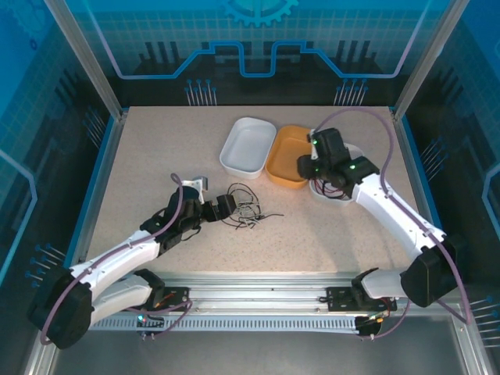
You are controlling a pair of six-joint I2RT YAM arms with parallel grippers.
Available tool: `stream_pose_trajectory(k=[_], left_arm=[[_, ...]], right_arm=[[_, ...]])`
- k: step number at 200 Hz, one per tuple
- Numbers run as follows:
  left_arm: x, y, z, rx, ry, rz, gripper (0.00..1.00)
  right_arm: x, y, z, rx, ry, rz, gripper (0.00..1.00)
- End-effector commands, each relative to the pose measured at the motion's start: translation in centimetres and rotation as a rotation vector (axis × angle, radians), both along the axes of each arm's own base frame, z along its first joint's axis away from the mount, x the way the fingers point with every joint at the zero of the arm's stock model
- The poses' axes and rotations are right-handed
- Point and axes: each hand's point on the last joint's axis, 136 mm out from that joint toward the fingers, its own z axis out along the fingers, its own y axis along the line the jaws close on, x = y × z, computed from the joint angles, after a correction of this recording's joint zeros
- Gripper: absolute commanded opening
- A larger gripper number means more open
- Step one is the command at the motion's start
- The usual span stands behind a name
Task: Untangle the cables
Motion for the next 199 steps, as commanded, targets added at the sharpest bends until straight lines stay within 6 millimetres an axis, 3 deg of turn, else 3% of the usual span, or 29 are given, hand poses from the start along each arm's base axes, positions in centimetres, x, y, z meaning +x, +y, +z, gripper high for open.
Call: stream_pose_trajectory(k=[1,58,115,170,199], left_arm=[[0.5,1.0,-0.7,0.019,0.077,0.075,0.99],[0.5,2.4,-3.2,-0.005,0.24,0.148,0.99],[0.4,3.7,-3.5,0.001,0.237,0.189,0.99],[-0.2,5.0,-2.9,-0.018,0.192,0.226,0.99],[-0.5,5.6,-3.0,-0.03,0.181,0.244,0.99]], right_arm=[[-1.6,4.4,-0.7,0.103,0.029,0.084,0.38],[-4.2,11.7,-5.0,0.036,0.231,0.273,0.36],[-6.1,16.5,-9.5,-0.129,0.39,0.416,0.36],[-5.1,17.8,-11.7,-0.183,0.438,0.473,0.37],[-5.5,17.5,-12.7,-0.236,0.469,0.521,0.42]])
